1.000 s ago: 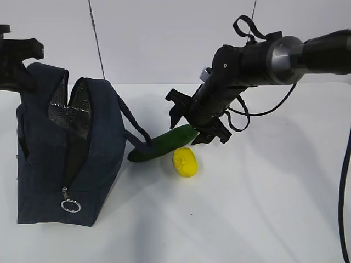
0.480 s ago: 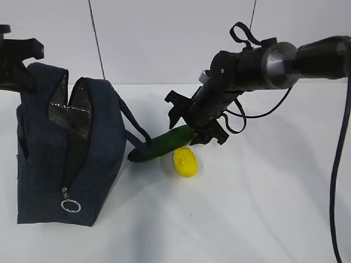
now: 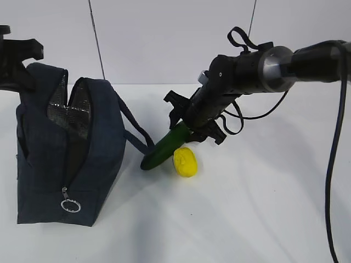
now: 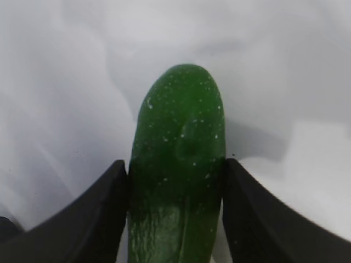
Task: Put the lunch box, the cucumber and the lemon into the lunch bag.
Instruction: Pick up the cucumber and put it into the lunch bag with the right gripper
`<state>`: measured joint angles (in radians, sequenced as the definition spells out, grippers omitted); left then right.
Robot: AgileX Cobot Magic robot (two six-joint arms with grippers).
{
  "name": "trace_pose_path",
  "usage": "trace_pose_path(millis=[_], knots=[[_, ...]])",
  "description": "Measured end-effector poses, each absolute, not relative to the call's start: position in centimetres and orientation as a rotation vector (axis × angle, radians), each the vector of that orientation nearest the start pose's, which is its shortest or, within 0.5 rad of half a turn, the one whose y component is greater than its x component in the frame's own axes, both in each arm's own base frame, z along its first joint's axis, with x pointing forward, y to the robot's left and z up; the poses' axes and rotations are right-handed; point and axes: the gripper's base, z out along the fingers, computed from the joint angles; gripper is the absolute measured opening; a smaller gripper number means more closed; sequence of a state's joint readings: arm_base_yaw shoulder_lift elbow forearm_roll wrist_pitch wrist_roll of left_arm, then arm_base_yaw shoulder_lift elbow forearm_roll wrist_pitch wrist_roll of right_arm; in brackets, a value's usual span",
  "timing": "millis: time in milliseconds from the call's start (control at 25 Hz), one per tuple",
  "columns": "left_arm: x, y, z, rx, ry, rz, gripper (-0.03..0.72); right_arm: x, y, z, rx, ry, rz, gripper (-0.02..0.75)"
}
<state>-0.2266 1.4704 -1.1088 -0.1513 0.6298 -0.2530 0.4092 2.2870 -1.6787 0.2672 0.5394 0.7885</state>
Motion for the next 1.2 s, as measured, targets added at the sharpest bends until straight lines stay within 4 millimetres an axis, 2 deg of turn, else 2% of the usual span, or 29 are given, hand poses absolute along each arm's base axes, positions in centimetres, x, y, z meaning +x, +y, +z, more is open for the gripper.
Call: trace_pose_path(millis=[520, 720, 920, 1200], knots=[[30.4, -7.8, 29.0, -0.142, 2.494, -0.358, -0.005, 44.7, 21.0, 13.0, 0.858, 2.585, 0.731, 0.398], [30.4, -7.8, 29.0, -0.140, 2.494, -0.356, -0.005, 44.6, 21.1, 13.2, 0.803, 2.594, 0.736, 0.398], [30.4, -7.8, 29.0, -0.140, 2.494, -0.355, -0.005, 44.8, 20.9, 14.8, 0.766, 2.559, 0.757, 0.398], [30.4, -7.8, 29.0, -0.139, 2.492, -0.353, -0.005, 45.8, 20.3, 19.7, 0.559, 2.469, 0.778, 0.398]])
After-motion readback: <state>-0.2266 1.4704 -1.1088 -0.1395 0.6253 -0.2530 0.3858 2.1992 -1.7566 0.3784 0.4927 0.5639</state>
